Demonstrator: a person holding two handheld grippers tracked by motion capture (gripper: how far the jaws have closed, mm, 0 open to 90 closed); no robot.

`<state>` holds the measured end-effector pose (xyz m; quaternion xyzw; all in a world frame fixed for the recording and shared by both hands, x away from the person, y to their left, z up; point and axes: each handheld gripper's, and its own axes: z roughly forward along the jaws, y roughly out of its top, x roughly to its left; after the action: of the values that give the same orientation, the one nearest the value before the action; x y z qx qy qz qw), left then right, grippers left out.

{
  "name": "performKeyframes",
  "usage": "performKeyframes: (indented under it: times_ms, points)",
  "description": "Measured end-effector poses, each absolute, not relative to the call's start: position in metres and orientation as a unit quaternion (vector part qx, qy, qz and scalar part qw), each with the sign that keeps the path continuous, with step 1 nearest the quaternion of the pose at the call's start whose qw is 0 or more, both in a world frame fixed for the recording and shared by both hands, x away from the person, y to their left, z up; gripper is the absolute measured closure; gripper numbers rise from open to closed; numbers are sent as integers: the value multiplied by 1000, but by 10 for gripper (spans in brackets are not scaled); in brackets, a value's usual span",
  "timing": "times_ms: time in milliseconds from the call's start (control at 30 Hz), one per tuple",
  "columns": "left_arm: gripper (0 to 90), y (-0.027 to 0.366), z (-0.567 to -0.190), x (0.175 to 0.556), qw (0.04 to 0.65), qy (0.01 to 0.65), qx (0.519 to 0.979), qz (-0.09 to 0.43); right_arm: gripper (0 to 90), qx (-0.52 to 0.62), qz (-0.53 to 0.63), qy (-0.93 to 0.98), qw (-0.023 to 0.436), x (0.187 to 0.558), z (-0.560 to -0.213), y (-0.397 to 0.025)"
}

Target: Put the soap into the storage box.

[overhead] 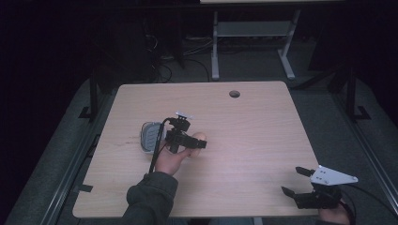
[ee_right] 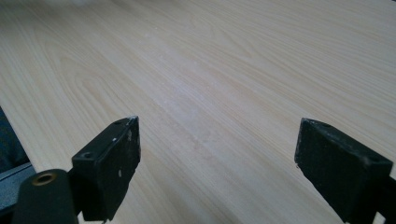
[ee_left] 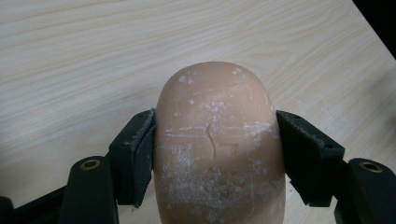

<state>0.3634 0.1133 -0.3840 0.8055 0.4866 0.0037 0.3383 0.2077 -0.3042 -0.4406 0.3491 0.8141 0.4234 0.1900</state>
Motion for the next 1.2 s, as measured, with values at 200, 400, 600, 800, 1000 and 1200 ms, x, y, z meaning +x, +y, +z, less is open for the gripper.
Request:
performKeyframes:
  times_ms: [200,400,600,800,1000,1200]
  points:
    - [323,125,-380,367,344,495,798,-3,138,347,424,815,191,208,-441,-304]
    - [322,135,-378,369,353,506,787,-4,138,348,423,815,190,208,-441,-304]
    - [323,148,-374,372,360,516,777,-9,138,347,423,815,191,209,-441,-304]
    - [323,161,-371,375,365,528,767,-11,138,348,423,815,191,209,-441,-305]
    - [323,173,-368,379,375,539,754,-16,138,348,423,815,191,209,-441,-305]
    - [323,186,-366,382,380,553,741,-18,138,349,424,814,190,209,-441,-305]
